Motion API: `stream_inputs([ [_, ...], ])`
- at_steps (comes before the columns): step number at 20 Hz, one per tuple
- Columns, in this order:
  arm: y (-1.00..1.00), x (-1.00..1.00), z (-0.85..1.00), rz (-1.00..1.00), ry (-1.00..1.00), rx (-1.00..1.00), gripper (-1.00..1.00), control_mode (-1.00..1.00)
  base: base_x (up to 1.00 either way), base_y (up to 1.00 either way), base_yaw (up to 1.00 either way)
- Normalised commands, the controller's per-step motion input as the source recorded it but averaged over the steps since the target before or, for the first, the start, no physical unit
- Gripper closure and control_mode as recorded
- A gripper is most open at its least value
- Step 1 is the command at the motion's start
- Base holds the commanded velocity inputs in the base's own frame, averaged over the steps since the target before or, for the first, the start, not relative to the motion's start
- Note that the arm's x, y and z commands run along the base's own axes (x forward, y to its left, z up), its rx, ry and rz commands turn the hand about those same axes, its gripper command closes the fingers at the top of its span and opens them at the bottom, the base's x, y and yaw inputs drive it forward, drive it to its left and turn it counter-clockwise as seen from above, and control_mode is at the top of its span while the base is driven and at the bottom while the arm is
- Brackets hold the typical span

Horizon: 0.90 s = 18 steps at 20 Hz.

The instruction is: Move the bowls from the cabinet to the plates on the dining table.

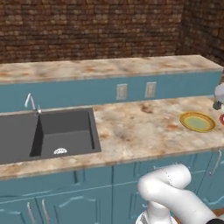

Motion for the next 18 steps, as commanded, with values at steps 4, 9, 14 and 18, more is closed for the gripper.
stream_inputs([
  [4,0.0,0.0,0.0,0.0,0.0,0.0,-1.0,1.0,-0.23,0.41,0.38],
  [9,0.0,0.0,0.0,0.0,0.0,0.0,-1.0,1.0,-0.19,0.39,0.39],
  [14,0.0,0.0,0.0,0.0,0.0,0.0,-1.0,1.0,-0.18,0.4,0.4],
  [18,0.0,0.0,0.0,0.0,0.0,0.0,-1.0,1.0,-0.18,0.42,0.39],
])
